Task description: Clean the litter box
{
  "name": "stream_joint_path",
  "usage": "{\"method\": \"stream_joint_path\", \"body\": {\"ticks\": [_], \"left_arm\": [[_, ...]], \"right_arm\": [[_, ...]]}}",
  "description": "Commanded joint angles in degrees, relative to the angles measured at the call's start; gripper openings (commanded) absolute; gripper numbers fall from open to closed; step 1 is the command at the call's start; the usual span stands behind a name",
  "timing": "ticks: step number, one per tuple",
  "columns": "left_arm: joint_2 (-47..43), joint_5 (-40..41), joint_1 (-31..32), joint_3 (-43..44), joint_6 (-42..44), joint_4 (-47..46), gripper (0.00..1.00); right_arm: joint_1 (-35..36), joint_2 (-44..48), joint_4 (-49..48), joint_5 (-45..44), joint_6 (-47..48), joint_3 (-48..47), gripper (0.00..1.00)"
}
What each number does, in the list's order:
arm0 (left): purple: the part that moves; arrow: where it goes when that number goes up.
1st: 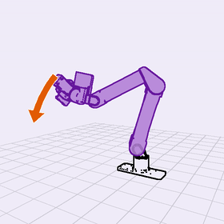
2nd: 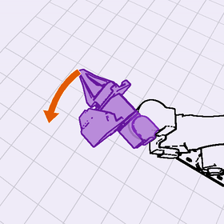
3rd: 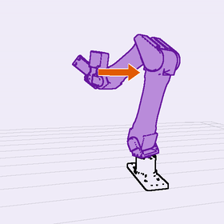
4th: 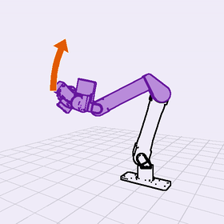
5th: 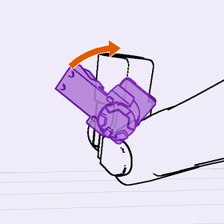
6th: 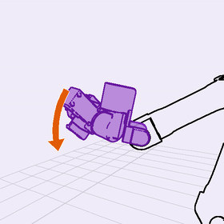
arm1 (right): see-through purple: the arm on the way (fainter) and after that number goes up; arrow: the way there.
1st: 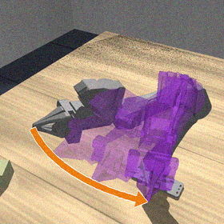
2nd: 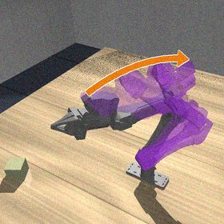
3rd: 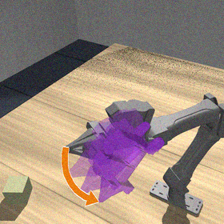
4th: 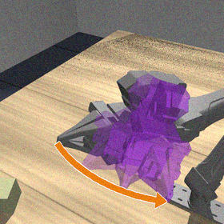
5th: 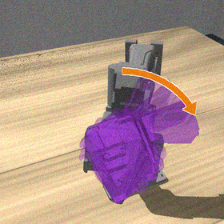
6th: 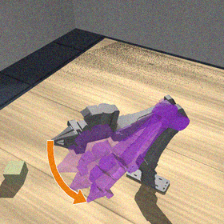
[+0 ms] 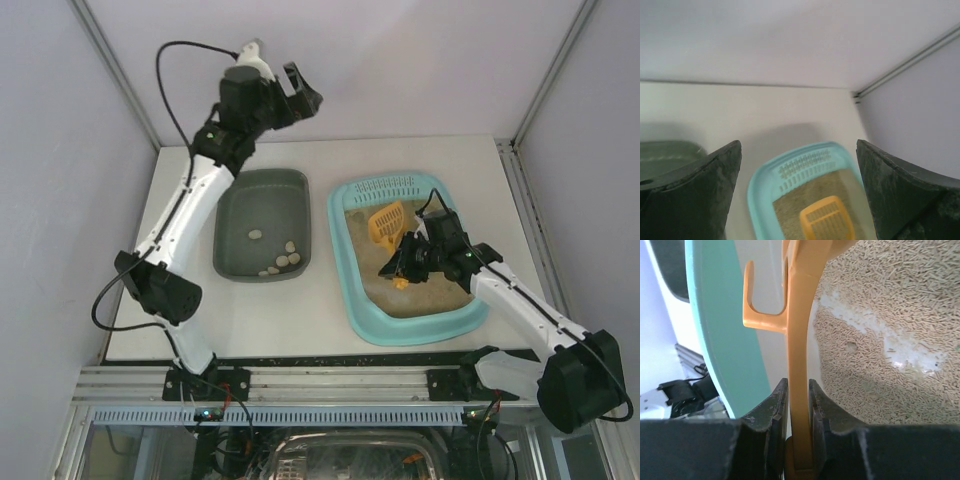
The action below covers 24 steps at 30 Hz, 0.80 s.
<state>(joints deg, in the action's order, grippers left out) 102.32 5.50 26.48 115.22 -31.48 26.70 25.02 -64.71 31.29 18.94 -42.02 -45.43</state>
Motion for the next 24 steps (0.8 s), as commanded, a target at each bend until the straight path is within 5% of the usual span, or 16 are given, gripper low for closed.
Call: {"method": "stream_joint_path", "body": {"ticks": [1, 8, 11, 24], "left_arm": [[6.95, -23.59, -10.69, 6.77, -10.57, -0.43, 1.0], [18.65, -33.61, -11.3, 11.02, -25.0, -5.77, 1.0], [22.66, -33.54, -10.6, 12.13, -26.74, -5.72, 1.0], [33.71, -35.82, -8.35, 15.73, -36.11, -15.89, 1.0]], "right_arm": [[-3.08, -1.54, -6.06, 12.84, 1.02, 0.1, 0.0], [-6.64, -8.87, 3.12, 13.51, -4.59, -8.25, 0.0], [-6.65, -14.84, 11.3, 11.7, -2.33, -15.15, 0.0], [-7.53, -23.49, 20.22, 11.28, -3.8, -23.56, 0.0]]}}
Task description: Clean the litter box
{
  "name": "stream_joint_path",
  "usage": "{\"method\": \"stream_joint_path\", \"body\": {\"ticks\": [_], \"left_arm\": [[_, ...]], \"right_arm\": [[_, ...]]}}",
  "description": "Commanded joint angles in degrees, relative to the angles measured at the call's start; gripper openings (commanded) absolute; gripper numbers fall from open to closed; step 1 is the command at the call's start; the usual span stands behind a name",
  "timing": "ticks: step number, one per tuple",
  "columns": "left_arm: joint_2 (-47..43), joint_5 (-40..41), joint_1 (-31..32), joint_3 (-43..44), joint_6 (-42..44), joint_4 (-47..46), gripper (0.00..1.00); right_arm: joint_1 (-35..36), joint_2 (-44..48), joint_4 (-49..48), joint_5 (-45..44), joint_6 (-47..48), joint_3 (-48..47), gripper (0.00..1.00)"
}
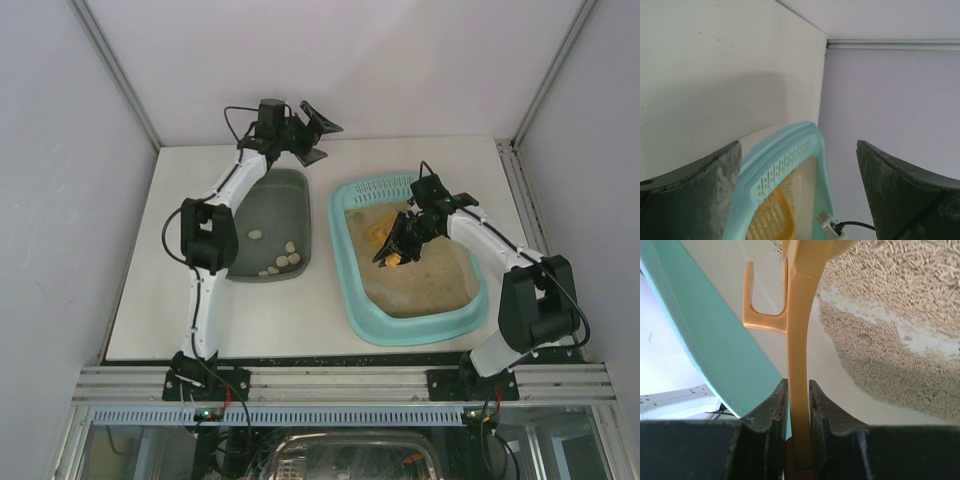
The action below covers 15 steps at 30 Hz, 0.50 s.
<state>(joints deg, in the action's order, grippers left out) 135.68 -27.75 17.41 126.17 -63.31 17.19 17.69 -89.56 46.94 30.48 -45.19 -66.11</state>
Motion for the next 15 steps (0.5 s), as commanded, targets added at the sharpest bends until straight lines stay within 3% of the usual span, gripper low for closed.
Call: {"method": "stream_joint_path", "body": {"ticks": [1, 10, 15], "left_arm": [[0.69, -3.03, 1.15, 4.49, -4.86, -7.25, 1.0], [4.88, -5.02, 5.6, 3.52, -9.58, -15.92, 1.0], [5.35, -5.41, 6.75, -0.16, -10.45, -19.5, 1.0]], "right_arm": [[-0.2, 1.41, 4.61, -0.41, -0.62, -2.89, 0.0], [0.12, -2.56, 0.11, 2.3, -1.81, -2.29, 0.0], [-0.4, -4.05, -7.06, 4.83, -3.47, 1.18, 0.0]]}}
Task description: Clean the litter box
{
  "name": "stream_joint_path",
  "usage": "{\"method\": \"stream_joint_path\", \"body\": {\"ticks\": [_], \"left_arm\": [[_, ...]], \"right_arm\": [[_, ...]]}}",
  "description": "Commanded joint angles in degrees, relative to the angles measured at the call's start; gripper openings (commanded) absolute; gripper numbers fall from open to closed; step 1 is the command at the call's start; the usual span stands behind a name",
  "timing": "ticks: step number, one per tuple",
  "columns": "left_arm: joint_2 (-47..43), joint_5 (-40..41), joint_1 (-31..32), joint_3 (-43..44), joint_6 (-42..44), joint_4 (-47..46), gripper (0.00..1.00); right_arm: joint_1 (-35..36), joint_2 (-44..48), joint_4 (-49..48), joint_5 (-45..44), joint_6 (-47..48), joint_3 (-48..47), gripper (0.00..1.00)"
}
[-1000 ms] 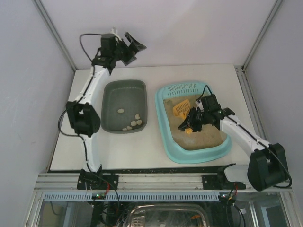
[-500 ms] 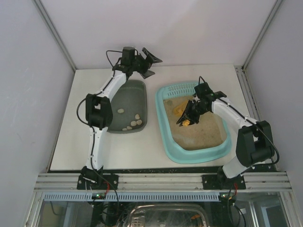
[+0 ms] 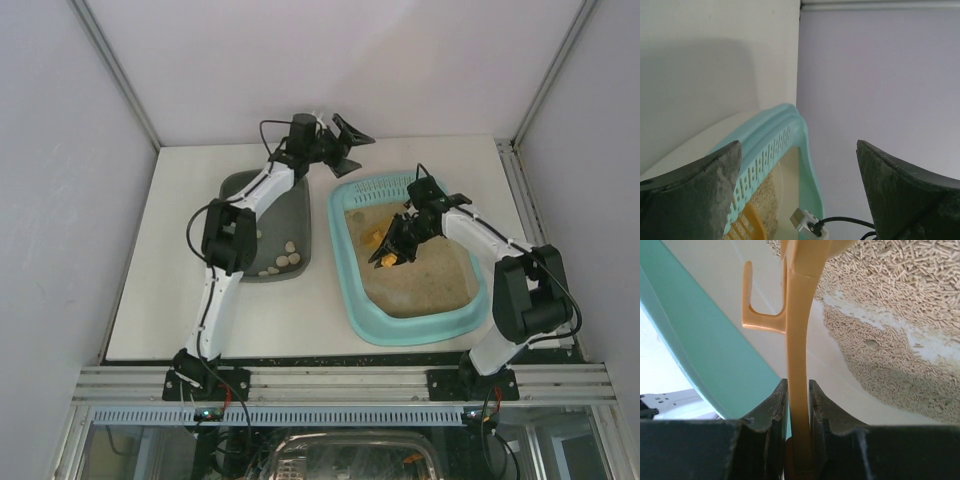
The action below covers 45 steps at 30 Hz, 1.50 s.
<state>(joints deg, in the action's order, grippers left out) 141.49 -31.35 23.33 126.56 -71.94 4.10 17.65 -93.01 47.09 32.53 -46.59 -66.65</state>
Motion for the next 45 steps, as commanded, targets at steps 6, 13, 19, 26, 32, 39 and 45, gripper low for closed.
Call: {"method": "stream_joint_path", "body": {"ticks": [6, 13, 19, 26, 32, 39, 45], "left_arm": [[-3.62, -1.5, 1.1, -8.97, -1.07, -10.39, 1.0], [-6.0, -2.69, 1.09, -13.64, 0.39, -10.0, 1.0], [-6.66, -3.69, 1.1, -15.62, 0.49, -9.85, 1.0], [-6.67, -4.36, 1.03, -16.35, 0.64, -9.98, 1.0], [-6.93, -4.42, 0.67, -16.35, 0.49, -9.9, 1.0], [-7.89, -4.87, -0.17, -16.73, 1.95, -8.93, 1.0], [-9.49, -5.05, -0.43, -18.92, 3.6, -8.32, 1.0]], "right_arm": [[-0.6, -2.73, -18.45, 6.9, -6.14, 6.8, 0.0], [-0.6, -6.63, -30.28, 9.69, -10.69, 9.97, 0.0], [-0.86, -10.43, -40.48, 12.38, -14.99, 9.97, 0.0], [-0.25, -12.74, -51.89, 16.74, -16.68, 11.08, 0.0], [-0.51, -8.23, -60.96, 16.92, -19.63, 18.59, 0.0], [-1.05, 0.63, -56.88, 16.82, -13.63, 22.98, 0.0], [-1.82, 4.84, -49.32, 16.38, -7.78, 24.51, 0.0]]}}
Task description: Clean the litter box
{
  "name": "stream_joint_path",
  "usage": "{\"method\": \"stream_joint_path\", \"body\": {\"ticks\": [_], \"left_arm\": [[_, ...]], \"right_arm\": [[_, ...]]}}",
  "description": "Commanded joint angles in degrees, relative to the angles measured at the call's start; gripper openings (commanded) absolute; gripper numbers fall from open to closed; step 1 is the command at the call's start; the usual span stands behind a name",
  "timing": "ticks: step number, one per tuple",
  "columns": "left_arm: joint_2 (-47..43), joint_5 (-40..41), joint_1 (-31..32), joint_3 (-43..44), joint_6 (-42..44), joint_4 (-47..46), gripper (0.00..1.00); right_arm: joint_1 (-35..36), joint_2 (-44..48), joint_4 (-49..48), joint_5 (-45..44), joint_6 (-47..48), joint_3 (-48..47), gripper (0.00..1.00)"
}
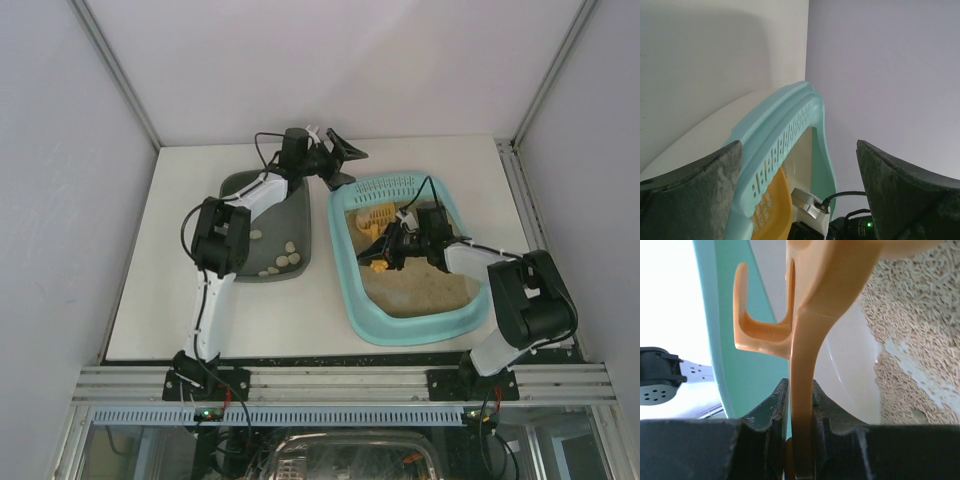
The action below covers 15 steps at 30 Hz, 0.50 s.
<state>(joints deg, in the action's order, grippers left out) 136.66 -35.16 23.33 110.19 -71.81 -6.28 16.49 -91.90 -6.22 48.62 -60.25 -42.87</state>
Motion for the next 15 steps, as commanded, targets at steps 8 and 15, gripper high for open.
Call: {"method": "stream_joint_path", "body": {"ticks": [8, 15], "left_arm": [[-7.86, -0.91, -0.52, -7.17, 6.14, 2.28, 1.0], [-12.27, 0.2, -0.49, -14.52, 8.6, 0.87, 1.0]], "right_arm": [[-0.84, 10.56, 10.96, -0.41, 9.45, 4.14, 0.0], [-0.25, 15.47, 11.77, -1.64, 10.97, 8.79, 0.0]]}}
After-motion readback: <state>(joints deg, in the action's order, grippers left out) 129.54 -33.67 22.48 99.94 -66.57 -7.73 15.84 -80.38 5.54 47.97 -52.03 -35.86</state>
